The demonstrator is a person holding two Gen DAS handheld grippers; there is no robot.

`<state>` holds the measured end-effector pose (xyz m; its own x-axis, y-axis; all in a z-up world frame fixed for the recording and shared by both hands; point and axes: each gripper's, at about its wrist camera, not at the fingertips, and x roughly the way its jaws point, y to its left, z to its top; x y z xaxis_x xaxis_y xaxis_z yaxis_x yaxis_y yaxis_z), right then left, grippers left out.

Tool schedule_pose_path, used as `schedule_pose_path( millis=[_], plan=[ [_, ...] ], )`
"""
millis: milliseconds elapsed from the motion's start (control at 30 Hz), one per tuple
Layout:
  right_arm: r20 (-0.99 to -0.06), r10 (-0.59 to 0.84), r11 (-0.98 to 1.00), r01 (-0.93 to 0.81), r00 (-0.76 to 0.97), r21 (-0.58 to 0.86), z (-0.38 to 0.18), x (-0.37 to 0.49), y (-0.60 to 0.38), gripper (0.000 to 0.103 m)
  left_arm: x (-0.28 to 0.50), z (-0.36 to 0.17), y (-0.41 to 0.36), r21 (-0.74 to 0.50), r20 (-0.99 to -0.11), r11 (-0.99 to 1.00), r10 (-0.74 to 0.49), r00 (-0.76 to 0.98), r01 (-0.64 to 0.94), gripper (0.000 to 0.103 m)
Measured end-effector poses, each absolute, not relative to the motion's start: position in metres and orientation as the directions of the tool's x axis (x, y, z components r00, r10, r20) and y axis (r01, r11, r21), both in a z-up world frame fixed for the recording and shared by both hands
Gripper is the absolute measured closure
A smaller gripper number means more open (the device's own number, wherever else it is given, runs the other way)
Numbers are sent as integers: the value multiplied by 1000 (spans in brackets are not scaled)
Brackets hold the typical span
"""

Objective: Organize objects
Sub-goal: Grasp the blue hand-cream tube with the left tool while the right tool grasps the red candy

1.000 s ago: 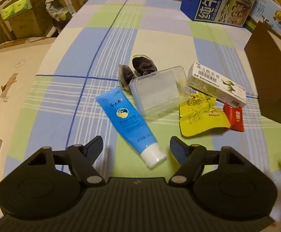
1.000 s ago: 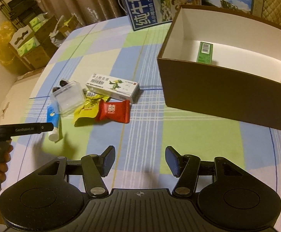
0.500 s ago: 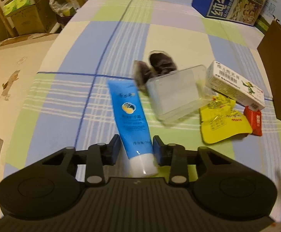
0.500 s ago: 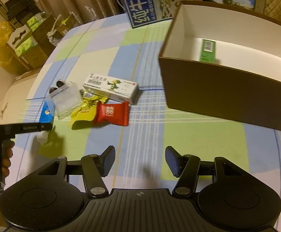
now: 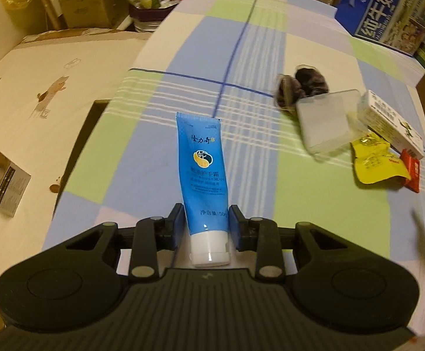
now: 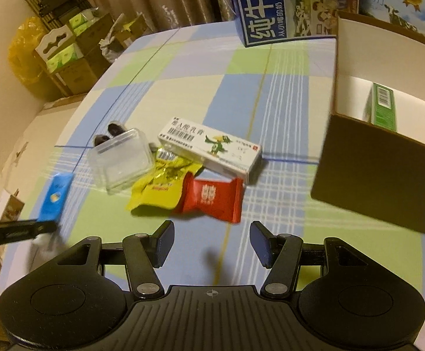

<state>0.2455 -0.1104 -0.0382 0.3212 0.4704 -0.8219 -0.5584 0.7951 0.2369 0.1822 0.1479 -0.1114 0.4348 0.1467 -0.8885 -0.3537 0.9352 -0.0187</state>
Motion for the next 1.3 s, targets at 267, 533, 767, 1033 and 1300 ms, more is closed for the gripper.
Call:
schedule_pose_path(
  millis=[267,533,767,1033,1300],
  plan=[
    [-782,523,594,-803,340,47,-51,243,-87,48,178,-112,157,-28,-888,931,143,436,-364,75],
    [-803,530,366,-928,271,-71,-70,249,-64,48,180,-114,159,-23,-893,932,143,426,-362,74],
    [-852,483,305,-951,200,-50,-83,256,-60,49,180,-114,159,-23,-894,932,143,424,-363,74],
    [-852,494,412,-909,172,56,-85,253,-67,49,186,-115,157,-4,-894,936,154,420,-351,74],
    [-841,480,555,-829,249,71,-83,257,-70,62,200,-116,158,21,-897,937,171,407,-348,72]
  ],
)
